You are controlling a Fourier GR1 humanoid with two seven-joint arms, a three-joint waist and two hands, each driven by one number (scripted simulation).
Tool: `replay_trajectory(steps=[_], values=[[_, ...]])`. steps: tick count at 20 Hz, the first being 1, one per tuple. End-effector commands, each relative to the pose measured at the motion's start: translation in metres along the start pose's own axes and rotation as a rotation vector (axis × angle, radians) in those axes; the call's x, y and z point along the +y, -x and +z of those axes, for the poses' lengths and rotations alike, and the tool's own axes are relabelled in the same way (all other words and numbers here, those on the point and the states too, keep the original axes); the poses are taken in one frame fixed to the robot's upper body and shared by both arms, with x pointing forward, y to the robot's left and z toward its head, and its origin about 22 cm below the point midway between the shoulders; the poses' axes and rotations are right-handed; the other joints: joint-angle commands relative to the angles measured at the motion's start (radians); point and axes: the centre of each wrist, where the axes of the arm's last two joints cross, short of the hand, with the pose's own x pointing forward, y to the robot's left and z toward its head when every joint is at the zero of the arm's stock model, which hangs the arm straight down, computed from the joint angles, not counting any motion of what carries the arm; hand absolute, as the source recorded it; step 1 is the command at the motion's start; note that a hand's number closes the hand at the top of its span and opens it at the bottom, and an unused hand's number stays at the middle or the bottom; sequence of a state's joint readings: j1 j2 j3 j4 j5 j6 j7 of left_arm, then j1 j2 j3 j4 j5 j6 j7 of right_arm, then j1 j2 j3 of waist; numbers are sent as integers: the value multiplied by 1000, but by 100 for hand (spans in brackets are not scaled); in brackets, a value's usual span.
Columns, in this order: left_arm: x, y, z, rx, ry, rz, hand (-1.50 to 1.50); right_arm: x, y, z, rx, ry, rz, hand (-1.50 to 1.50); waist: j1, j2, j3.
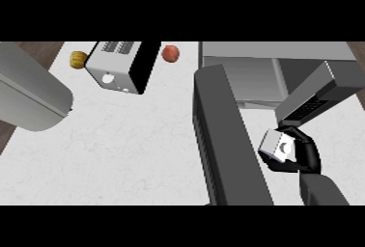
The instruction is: Pick up the milk, place it into the microwave and close the microwave
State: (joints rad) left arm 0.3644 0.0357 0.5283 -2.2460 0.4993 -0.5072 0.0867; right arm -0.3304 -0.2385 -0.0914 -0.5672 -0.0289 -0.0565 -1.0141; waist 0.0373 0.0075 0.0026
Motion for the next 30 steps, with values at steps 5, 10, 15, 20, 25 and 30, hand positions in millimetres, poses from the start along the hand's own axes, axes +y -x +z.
replay_trajectory(steps=[5, 10, 15, 20, 25, 30], values=[[-6, -4, 3, -6, -11, -9, -150, -7, -6, -42, -75, -227, -212, 150, -7, -1, 0], [21, -3, 2, 9, -38, -10, -150, 23, -15, -50, -111, -286, -245, 150, -27, -8, -2], [13, 0, 8, 15, -32, -16, -150, 47, -37, -91, -117, -293, -193, 150, -25, -7, -2], [31, -2, 11, 19, -54, -15, -150, 66, -79, -114, -138, -246, -172, 150, -41, -13, -4], [10, 1, 11, 19, -51, -7, -150, 99, -82, -142, -160, -248, -75, 150, -21, -5, -2], [29, 3, 4, 31, -39, -7, -150, 112, -96, -171, -156, -249, 89, 150, -1, 2, -2]])
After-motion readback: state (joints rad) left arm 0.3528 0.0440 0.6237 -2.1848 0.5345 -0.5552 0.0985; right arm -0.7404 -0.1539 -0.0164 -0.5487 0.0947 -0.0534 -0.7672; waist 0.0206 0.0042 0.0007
